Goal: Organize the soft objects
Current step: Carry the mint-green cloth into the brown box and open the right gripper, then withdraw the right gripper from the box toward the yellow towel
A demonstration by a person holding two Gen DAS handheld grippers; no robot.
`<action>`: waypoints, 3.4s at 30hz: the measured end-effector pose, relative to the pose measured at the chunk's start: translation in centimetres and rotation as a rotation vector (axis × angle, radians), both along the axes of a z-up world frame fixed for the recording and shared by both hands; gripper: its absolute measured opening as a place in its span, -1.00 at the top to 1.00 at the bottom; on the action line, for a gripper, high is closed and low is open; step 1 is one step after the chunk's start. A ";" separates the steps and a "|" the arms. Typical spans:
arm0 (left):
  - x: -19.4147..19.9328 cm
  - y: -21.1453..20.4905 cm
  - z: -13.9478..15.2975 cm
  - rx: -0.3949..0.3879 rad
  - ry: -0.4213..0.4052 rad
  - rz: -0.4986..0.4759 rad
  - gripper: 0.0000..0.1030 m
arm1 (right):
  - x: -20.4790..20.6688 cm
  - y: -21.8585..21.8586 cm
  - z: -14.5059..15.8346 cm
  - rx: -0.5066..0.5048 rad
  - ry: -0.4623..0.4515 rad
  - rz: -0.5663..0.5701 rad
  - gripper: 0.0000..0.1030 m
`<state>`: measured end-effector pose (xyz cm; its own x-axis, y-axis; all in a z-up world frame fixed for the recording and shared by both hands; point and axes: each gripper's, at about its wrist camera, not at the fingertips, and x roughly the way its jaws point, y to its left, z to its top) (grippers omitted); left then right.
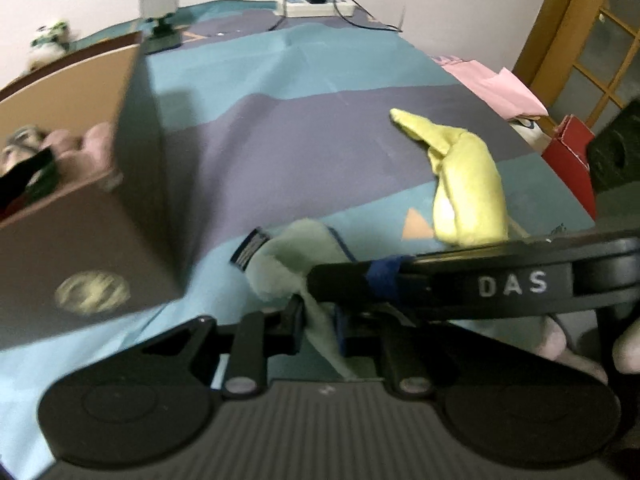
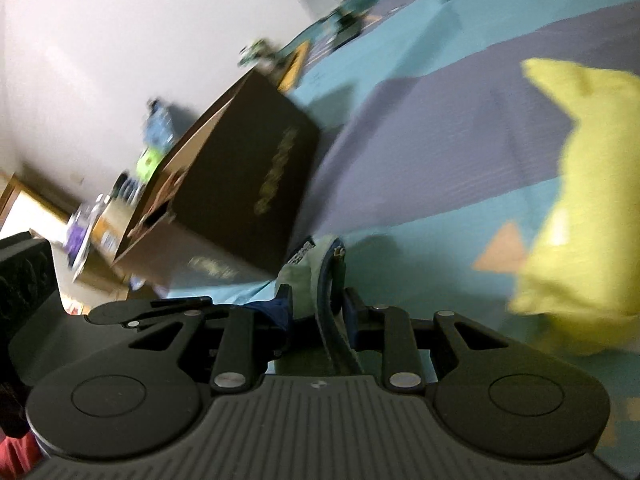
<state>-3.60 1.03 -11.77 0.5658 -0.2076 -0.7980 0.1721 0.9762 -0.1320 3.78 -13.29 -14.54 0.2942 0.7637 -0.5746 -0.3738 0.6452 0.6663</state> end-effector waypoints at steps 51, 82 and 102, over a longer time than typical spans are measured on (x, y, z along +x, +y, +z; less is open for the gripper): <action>2.0 21.9 5.9 0.042 -0.214 0.051 0.56 | 0.8 20.7 7.5 0.142 -0.252 0.001 0.73; -0.7 22.0 7.8 0.127 -0.192 0.240 -0.29 | -0.1 19.8 7.0 0.113 -0.224 0.028 0.73; -6.6 18.4 8.3 0.214 -0.173 0.395 -0.81 | -2.5 18.0 7.1 0.188 -0.196 0.222 0.72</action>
